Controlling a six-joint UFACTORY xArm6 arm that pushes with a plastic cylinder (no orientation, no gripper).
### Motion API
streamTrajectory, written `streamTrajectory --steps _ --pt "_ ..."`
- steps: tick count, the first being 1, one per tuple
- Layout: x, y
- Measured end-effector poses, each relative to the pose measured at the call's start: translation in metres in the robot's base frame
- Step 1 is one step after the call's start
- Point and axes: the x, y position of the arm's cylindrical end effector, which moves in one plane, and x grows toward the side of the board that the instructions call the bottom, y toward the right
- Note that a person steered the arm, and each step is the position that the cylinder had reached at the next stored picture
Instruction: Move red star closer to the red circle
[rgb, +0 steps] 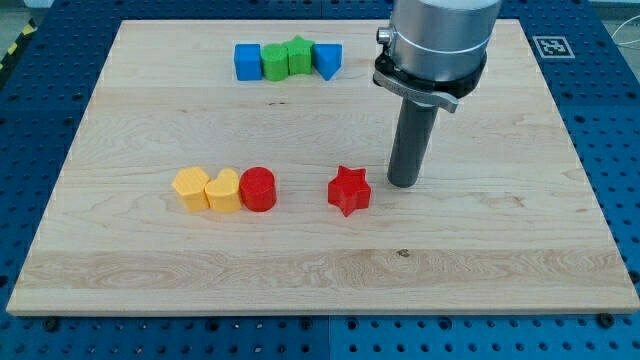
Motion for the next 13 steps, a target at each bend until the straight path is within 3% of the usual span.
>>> streamTrajectory --steps 3,7,9,11,13 --pt "0.036 0.006" --pt "0.034 -0.007" --pt "0.013 -0.019" --pt "0.033 -0.024" --pt "0.025 -0.035"
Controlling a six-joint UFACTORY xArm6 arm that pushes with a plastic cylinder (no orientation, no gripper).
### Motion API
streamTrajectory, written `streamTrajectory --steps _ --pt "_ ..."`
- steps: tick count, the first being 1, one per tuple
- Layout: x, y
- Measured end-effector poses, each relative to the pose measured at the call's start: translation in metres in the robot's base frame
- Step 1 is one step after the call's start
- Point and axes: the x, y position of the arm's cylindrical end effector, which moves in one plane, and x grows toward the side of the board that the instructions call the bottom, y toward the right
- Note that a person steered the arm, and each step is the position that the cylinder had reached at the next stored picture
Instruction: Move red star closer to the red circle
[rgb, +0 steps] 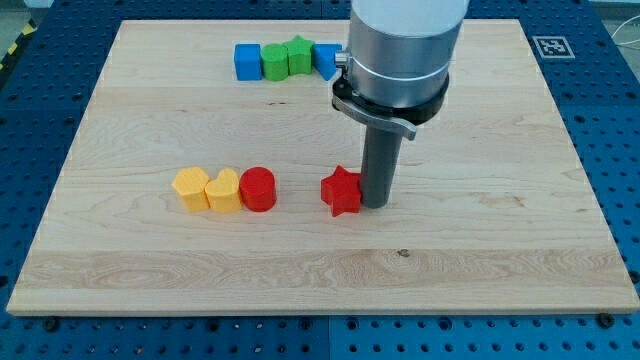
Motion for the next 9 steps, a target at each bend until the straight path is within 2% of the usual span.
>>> streamTrajectory --steps 3,5,7,9 --pt "0.002 -0.007" --pt "-0.013 -0.010" --pt "0.005 -0.010" --pt "-0.001 -0.014"
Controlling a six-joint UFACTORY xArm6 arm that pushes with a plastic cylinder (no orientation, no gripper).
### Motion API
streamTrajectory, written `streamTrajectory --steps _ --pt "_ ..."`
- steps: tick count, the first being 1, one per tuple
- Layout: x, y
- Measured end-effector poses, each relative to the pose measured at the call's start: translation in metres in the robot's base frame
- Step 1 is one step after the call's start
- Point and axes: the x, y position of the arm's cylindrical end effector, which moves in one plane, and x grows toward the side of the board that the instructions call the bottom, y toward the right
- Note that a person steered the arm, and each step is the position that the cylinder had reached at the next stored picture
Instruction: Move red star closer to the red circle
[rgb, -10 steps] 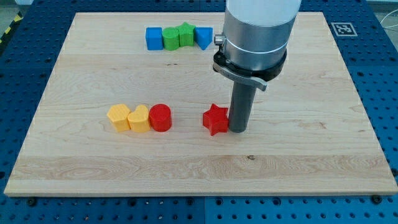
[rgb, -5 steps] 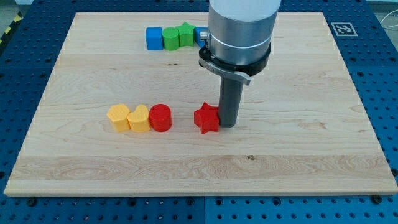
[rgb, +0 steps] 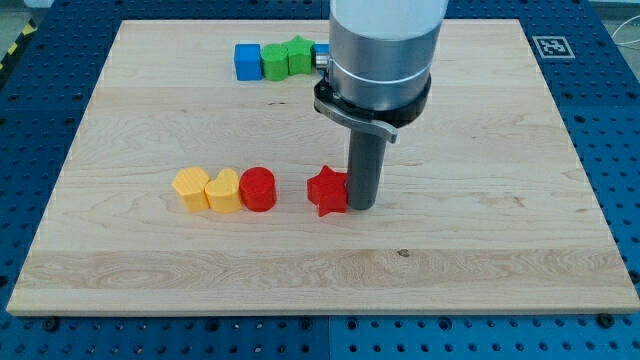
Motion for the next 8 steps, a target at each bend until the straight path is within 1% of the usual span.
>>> streamTrajectory --steps 1,4,6,8 --pt "-0.013 -0.004" --pt "-0.004 -0.014" --pt "-0.006 -0.022" --pt "-0.016 -0.022"
